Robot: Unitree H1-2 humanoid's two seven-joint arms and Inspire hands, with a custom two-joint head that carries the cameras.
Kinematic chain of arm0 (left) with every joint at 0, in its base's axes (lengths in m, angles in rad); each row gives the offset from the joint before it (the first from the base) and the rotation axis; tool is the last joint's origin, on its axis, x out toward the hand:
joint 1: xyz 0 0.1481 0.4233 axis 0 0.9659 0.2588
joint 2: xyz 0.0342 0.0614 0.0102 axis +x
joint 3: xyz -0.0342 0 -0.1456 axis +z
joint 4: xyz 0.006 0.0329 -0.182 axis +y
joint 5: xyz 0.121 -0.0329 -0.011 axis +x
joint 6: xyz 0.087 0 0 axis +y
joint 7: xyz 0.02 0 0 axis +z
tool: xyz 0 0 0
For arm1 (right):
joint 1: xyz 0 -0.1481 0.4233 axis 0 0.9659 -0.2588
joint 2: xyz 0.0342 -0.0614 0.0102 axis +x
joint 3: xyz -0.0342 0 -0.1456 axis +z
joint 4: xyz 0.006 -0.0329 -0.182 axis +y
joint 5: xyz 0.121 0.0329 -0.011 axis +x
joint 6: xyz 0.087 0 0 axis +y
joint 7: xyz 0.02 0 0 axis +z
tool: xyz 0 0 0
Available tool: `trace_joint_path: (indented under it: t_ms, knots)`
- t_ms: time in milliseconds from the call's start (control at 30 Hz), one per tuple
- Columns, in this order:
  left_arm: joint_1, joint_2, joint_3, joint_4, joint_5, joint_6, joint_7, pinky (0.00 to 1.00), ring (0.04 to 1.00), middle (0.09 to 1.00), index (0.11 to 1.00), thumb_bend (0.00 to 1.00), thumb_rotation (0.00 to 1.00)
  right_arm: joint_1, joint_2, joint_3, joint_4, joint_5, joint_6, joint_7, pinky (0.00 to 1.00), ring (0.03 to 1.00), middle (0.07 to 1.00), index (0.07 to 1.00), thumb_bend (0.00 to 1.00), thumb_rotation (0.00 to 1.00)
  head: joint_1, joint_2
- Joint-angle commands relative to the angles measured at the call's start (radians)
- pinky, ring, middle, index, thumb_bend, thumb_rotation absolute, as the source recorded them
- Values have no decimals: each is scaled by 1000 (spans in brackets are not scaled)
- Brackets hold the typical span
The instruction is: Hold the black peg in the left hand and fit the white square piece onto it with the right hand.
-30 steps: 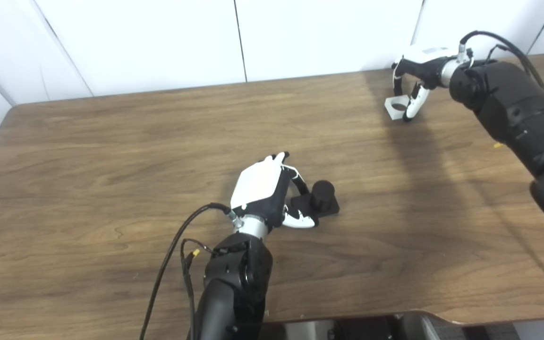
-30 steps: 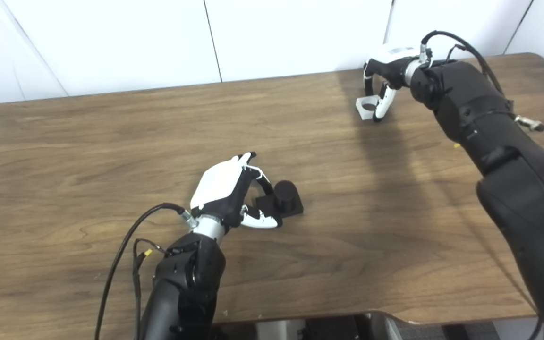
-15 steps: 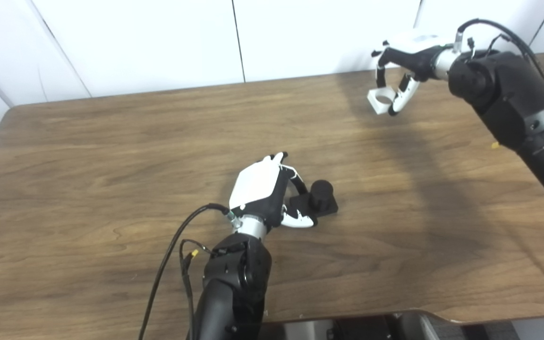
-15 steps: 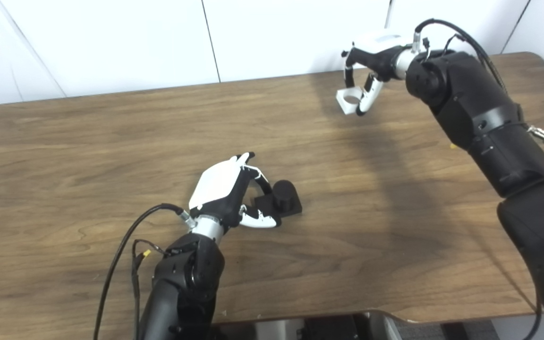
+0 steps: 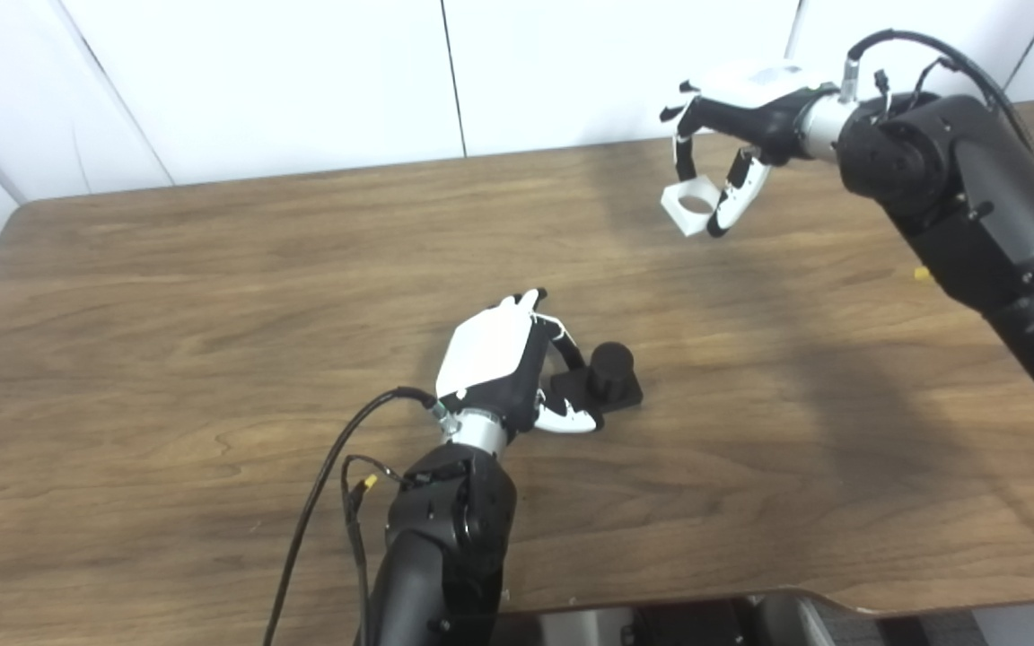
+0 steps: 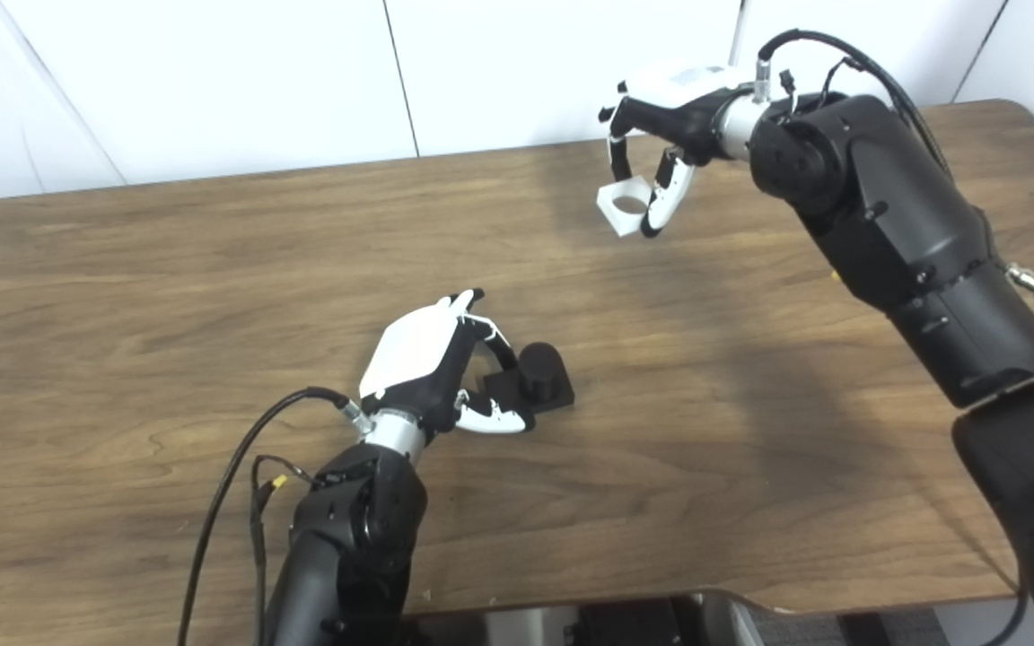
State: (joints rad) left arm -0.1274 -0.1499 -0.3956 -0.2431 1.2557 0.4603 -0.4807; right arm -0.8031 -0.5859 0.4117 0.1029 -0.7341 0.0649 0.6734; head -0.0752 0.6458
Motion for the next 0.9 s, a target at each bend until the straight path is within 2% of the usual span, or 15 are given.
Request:
trace_joint_path:
  t_ms: [0, 333, 633, 867]
  knots:
    - [-6, -11, -3, 29, 27, 8, -3, 1000, 1000, 985, 482, 522, 47, -38, -16, -32, -74, 24, 14, 21, 1000, 1000, 915, 490, 525, 149, -1, 1]
    - [-9, -19, 4, 39, 29, 9, -4, 1000, 1000, 987, 482, 522, 46, 6, 2, -50, -209, 67, 40, 93, 1000, 1000, 922, 490, 525, 149, 0, 0]
    - [-11, -21, 6, 39, 20, 9, -5, 1000, 1000, 990, 482, 522, 46, 52, 13, -58, -271, 96, 26, 84, 1000, 1000, 926, 490, 526, 149, 0, 0]
    - [-15, -24, 11, 44, 19, 9, -4, 1000, 1000, 987, 481, 522, 46, 65, 17, -57, -362, 113, 71, 137, 1000, 1000, 928, 490, 526, 149, -4, 2]
